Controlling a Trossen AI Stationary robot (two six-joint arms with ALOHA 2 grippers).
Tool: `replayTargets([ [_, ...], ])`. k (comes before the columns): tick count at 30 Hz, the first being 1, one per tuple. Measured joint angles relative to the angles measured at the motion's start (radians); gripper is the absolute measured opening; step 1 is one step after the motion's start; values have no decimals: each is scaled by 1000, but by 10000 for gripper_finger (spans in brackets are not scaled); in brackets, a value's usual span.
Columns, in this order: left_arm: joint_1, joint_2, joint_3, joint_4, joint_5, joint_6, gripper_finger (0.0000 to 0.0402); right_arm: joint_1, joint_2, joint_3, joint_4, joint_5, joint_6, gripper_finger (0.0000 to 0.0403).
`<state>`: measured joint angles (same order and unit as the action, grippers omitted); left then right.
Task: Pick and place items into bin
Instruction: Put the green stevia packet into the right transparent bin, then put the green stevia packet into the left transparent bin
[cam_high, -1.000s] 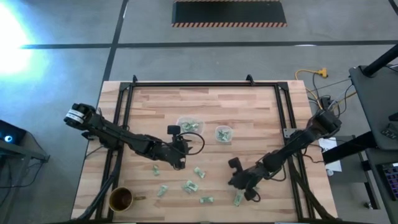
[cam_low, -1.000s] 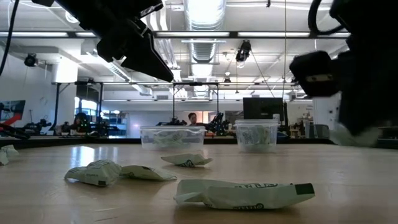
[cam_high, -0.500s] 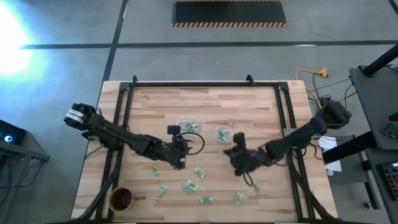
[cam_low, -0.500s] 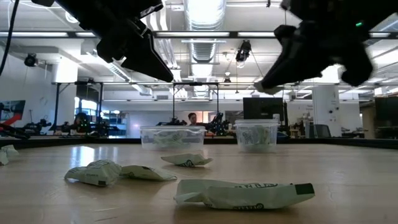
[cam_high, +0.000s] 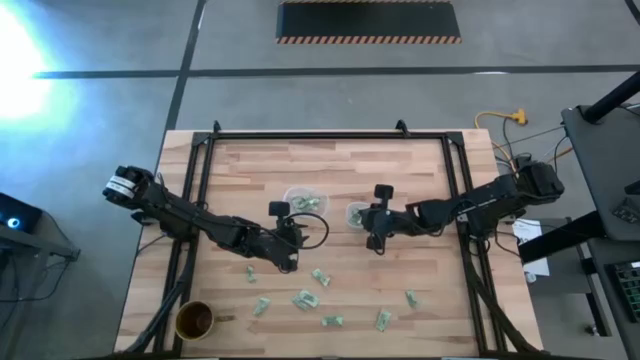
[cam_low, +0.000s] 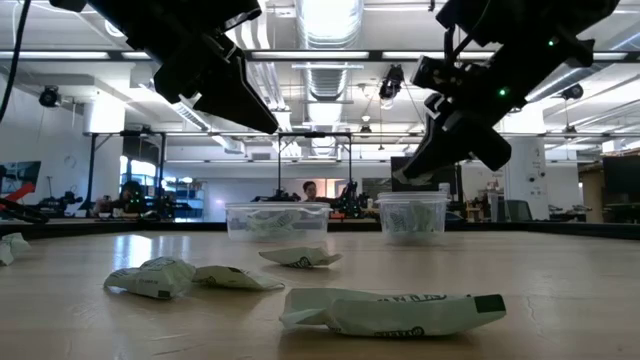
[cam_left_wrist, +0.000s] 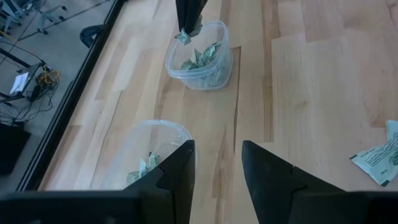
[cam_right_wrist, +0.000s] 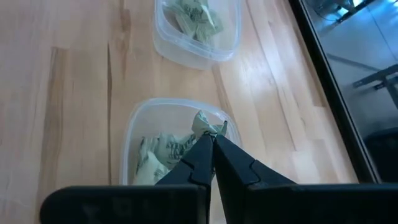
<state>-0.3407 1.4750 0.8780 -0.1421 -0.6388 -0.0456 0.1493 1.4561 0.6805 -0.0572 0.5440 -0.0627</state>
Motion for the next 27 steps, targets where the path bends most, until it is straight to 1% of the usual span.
replayTargets([
  [18, -1, 0, 0, 2, -1, 0, 116, -1, -2, -14, 9, -2, 23, 10],
  [21, -1, 0, 0, 2, -1, 0, 116, -1, -2, -15, 9, -2, 25, 21],
  [27, -1, 0, 0, 2, -1, 0, 116, -1, -2, -15, 9, -2, 30, 64],
])
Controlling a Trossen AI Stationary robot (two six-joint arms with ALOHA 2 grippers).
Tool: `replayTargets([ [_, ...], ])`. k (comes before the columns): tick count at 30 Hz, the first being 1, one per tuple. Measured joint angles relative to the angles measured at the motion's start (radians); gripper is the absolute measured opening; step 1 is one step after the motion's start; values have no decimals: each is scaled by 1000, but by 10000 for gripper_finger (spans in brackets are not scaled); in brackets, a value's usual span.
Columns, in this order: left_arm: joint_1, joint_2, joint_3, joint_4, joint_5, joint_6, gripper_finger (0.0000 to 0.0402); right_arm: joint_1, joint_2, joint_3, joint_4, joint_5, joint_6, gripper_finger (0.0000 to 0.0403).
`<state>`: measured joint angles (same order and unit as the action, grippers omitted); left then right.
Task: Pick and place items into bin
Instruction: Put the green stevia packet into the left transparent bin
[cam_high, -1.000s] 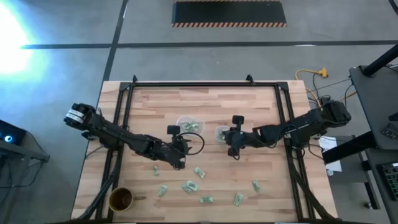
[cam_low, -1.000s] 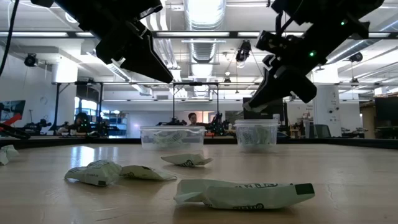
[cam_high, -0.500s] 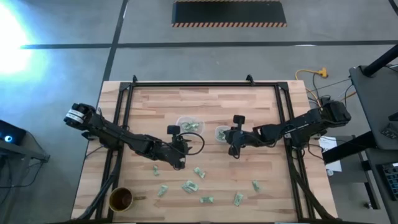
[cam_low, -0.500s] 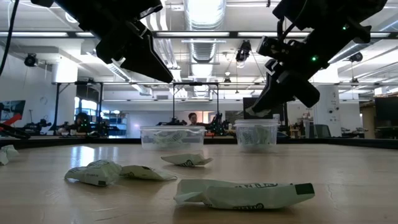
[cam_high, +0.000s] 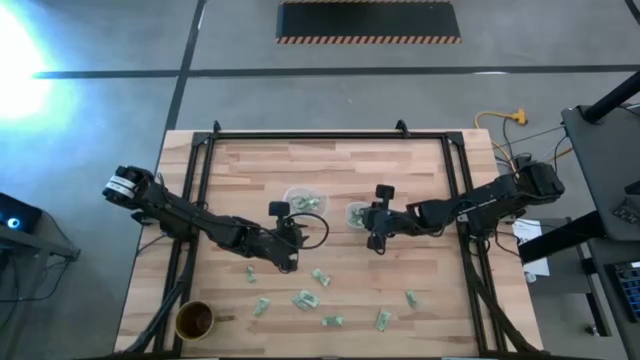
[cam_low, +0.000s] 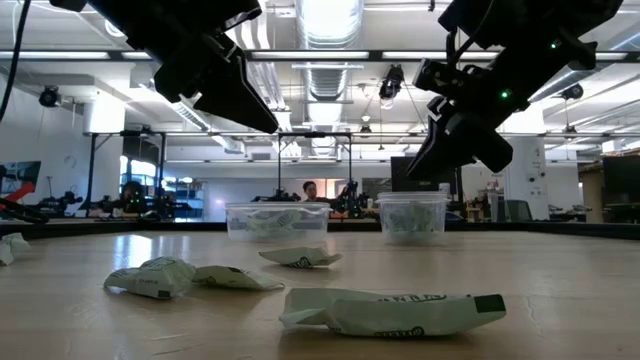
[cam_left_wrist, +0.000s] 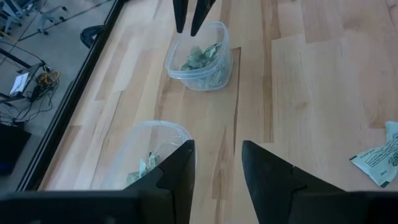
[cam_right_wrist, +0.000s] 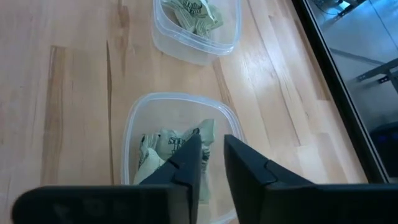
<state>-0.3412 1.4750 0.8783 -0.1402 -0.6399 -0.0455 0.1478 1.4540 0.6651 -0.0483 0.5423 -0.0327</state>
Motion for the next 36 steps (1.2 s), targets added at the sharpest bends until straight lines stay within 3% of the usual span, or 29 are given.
replayTargets([
  [6, -8, -2, 1, -23, 11, 0, 116, 1, -8, 0, -2, 0, -9, 93],
  [12, -66, -22, 24, -212, 71, -114, 116, 19, -42, 0, -22, -1, -19, 100],
  [21, -207, -56, 82, -594, 178, -515, 116, 61, -104, 0, -36, -31, -19, 84],
  [25, -260, -56, 91, -690, 264, -670, 116, 71, -120, 0, -36, -35, -19, 77],
  [36, -321, -56, 67, -716, 379, -827, 116, 75, -116, -3, -40, -61, -11, 77],
])
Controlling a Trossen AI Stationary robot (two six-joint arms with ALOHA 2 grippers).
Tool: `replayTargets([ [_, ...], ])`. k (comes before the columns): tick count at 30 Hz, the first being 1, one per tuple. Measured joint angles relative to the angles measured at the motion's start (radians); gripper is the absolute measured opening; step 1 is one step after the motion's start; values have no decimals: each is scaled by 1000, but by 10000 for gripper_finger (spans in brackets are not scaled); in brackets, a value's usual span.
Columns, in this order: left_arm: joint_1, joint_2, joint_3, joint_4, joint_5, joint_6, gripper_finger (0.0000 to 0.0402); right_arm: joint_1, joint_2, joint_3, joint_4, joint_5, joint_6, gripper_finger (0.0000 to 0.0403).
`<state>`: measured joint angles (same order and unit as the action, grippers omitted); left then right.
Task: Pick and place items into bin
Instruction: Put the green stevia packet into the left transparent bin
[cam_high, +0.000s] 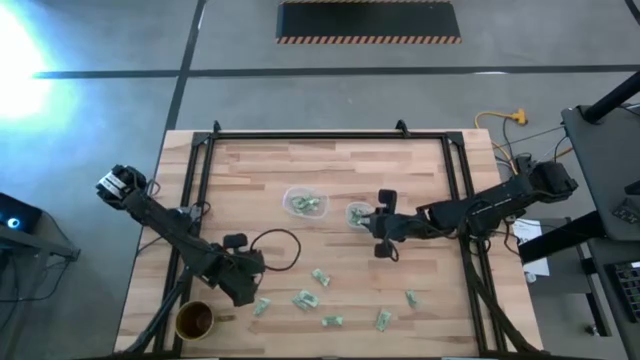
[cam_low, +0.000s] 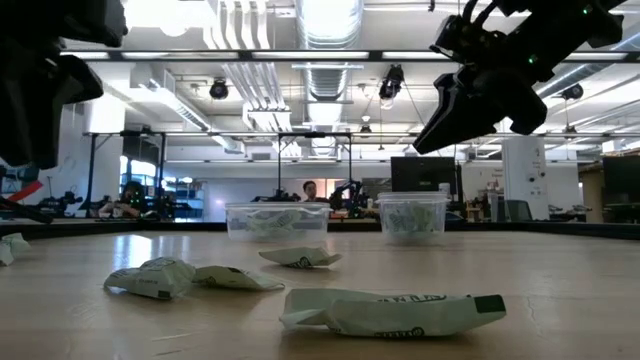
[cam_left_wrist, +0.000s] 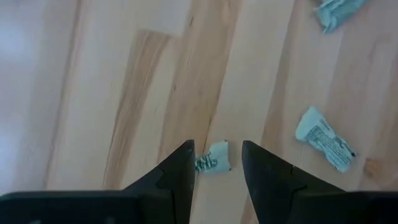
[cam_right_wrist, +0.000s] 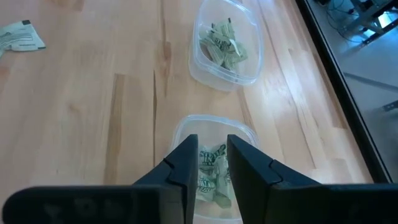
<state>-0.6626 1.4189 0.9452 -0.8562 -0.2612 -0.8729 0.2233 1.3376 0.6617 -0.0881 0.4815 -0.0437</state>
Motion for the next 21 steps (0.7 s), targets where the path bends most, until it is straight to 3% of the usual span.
replayTargets([
  [21, -7, 0, -182, 89, 21, -120, 116, 2, 0, -11, -6, -20, 26, 68],
])
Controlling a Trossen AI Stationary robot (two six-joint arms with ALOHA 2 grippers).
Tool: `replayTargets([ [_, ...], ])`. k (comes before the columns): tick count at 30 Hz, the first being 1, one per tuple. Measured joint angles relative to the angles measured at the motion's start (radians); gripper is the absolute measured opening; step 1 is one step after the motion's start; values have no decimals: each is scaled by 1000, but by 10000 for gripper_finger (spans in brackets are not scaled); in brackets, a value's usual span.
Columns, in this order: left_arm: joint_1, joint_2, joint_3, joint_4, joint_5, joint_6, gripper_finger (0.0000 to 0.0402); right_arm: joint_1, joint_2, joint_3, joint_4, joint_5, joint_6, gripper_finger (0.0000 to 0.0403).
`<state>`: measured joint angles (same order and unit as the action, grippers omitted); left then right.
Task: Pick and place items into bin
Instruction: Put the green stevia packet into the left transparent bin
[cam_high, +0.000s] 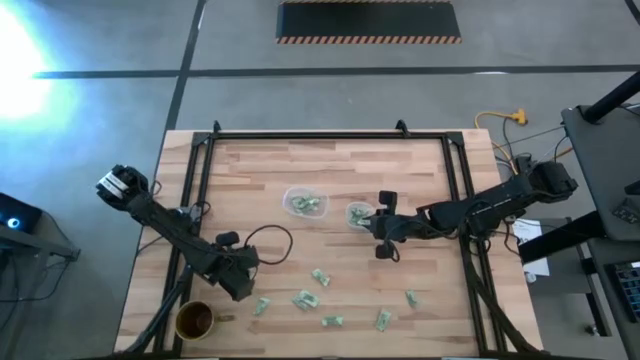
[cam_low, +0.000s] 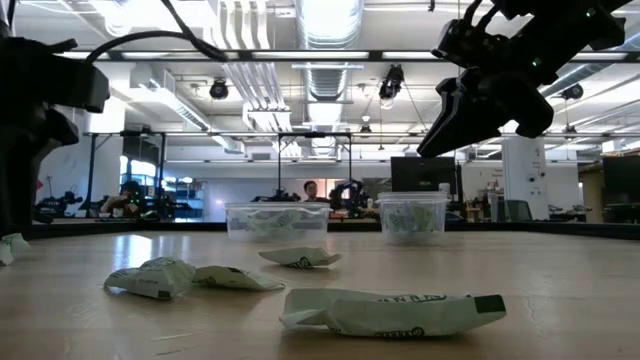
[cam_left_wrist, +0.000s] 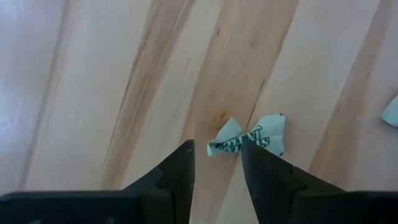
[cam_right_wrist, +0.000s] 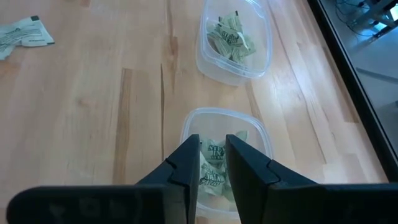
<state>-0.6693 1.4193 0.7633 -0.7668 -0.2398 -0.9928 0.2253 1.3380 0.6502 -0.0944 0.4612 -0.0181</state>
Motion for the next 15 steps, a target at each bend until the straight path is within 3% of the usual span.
replayTargets([
  [15, 0, 0, -55, 88, 2, 4, 116, 0, 0, -2, 0, 0, 0, 68],
])
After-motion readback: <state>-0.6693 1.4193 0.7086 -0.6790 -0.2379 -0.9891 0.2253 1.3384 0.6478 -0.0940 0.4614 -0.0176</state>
